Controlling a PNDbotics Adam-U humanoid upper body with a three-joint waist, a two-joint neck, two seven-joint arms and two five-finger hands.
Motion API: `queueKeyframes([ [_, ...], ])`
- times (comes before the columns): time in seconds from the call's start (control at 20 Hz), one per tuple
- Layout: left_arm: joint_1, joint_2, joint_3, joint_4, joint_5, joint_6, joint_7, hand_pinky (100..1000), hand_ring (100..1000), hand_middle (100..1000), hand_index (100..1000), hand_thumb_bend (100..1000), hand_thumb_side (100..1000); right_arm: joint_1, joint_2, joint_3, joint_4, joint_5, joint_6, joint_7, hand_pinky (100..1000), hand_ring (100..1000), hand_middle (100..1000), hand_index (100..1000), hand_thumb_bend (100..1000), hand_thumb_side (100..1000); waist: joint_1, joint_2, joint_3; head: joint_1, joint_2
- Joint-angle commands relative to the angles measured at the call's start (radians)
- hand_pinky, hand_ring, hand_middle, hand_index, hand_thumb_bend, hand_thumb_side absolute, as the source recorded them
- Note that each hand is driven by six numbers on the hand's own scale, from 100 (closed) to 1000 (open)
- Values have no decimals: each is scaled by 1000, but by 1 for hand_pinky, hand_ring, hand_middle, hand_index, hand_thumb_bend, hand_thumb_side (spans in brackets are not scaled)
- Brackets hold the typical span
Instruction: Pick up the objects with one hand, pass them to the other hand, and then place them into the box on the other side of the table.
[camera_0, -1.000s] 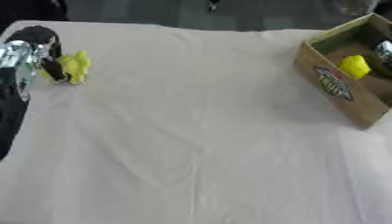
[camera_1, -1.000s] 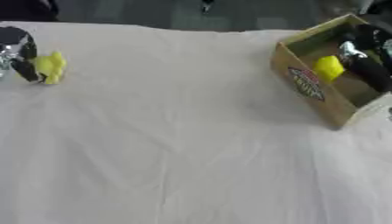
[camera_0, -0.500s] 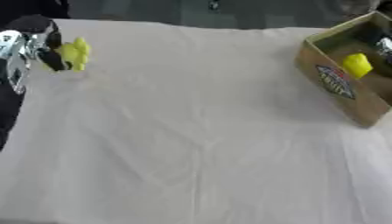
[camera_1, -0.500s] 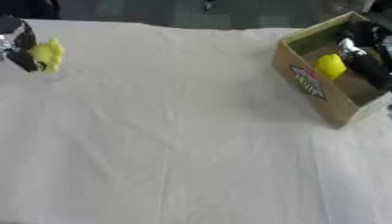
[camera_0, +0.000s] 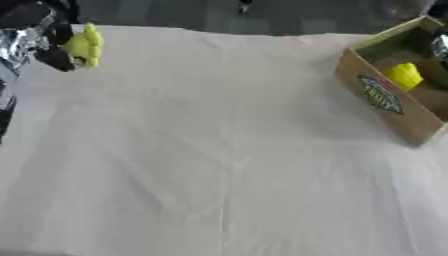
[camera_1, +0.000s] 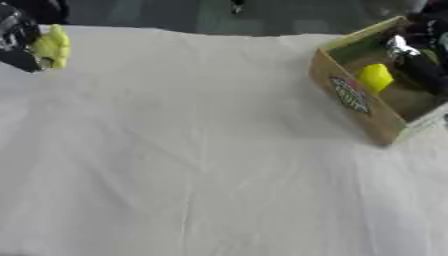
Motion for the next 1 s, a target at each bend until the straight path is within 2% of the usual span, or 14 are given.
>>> queueKeyframes([
  [0.05,13,46,-12,-100,90,6,-3,466,475,413,454,240,100,-8,-45,-17,-38,-14,-2,-5,1000,875,816,923,100,671,3,-30,1,-3,-1],
  [0.6,150,28,-71,-370,291,40,72,452,460,408,452,144,100,-9,-61,-24,-100,-39,-8,-5,1000,875,817,920,100,644,-2,-32,2,-27,-4],
  [0.8,187,0,-98,-444,332,47,96,448,455,406,452,108,100,-11,-66,-26,-127,-46,-12,-4,1000,875,817,918,100,629,-2,-33,2,-32,-3],
  [1.0,228,-66,-114,-486,370,43,159,442,448,403,451,100,100,-18,-72,-19,-164,-52,-17,6,1000,875,818,915,100,608,-4,-33,1,-35,-4],
])
